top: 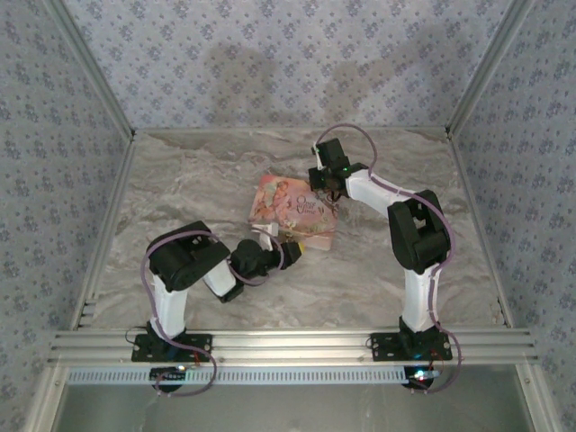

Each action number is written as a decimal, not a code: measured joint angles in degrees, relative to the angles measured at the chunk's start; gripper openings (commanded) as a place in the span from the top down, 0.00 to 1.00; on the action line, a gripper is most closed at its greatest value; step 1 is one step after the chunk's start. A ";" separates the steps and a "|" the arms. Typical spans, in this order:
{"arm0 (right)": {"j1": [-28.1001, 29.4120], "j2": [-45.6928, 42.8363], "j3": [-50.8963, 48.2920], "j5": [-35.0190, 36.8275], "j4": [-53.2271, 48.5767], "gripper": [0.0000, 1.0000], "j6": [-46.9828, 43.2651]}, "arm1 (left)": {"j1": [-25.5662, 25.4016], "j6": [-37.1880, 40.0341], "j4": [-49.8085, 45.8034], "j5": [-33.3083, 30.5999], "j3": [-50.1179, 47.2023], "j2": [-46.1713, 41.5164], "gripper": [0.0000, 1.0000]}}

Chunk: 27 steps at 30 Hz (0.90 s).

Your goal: Unlock the padlock with the key

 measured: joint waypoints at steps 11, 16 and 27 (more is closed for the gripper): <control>0.00 -0.26 -0.50 -0.07 0.33 1.00 0.00 | 1.09 -0.57 -0.33 0.52 -2.56 -0.42 0.67; 0.00 -0.26 -0.50 -0.09 0.33 1.00 0.00 | 2.49 -0.70 -1.46 1.46 -2.69 -1.57 0.64; 0.00 -0.26 -0.50 -0.09 0.33 1.00 0.00 | 3.80 -0.48 -5.09 3.48 -2.67 -3.76 0.70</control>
